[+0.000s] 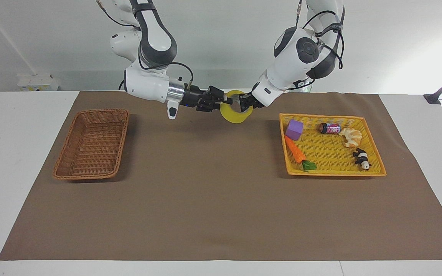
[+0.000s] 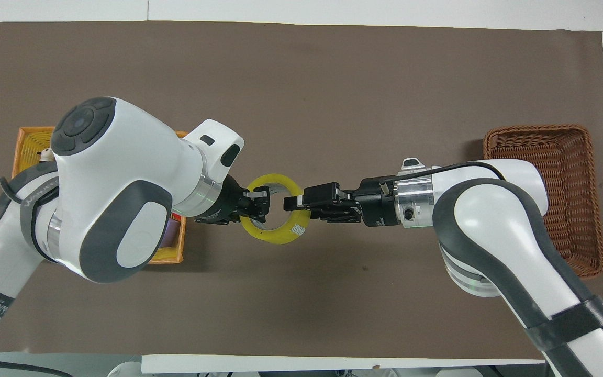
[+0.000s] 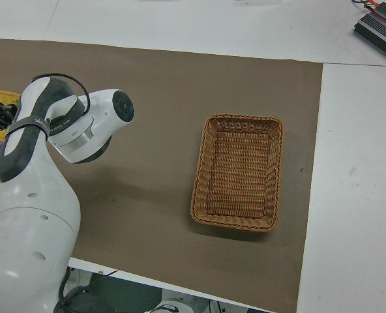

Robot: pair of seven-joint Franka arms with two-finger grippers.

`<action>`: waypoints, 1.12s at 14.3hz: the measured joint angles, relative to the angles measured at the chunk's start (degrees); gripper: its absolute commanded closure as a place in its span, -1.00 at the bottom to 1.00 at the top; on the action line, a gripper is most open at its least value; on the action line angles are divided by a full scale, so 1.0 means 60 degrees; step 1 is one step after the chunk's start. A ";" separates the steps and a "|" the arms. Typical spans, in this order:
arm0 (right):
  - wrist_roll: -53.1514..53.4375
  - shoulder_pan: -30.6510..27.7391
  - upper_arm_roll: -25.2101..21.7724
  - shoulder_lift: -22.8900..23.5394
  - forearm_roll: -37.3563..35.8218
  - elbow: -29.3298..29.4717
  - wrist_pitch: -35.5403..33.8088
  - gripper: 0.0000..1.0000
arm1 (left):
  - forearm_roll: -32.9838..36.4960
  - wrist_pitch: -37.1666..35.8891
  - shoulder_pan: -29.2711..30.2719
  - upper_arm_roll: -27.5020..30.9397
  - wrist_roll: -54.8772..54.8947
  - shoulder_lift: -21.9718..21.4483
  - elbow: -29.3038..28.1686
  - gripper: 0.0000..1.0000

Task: Move tape to another basket
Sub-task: 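Close the right gripper on the tape rim beside the left gripper, then open the left gripper and withdraw it while the right gripper carries tape, then lower the tape into the wicker basket with the right gripper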

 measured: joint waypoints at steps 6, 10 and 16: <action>-0.0006 -0.0196 -0.0030 0.0000 -0.0599 -0.0004 -0.0283 1.00 | 0.0266 -0.2326 0.0501 0.0164 -0.0502 -0.0414 0.1628 -0.98; -0.0326 -0.2153 -0.0086 -0.0002 -0.1912 0.0169 -0.1970 1.00 | 0.1933 -0.3064 0.1793 0.0247 0.0590 -0.0633 0.1957 -0.98; -0.1152 -0.6572 -0.0247 0.0304 -0.4791 0.1741 -0.5146 1.00 | 0.3222 -0.3314 0.5387 0.0369 0.4873 -0.0575 0.1650 -0.99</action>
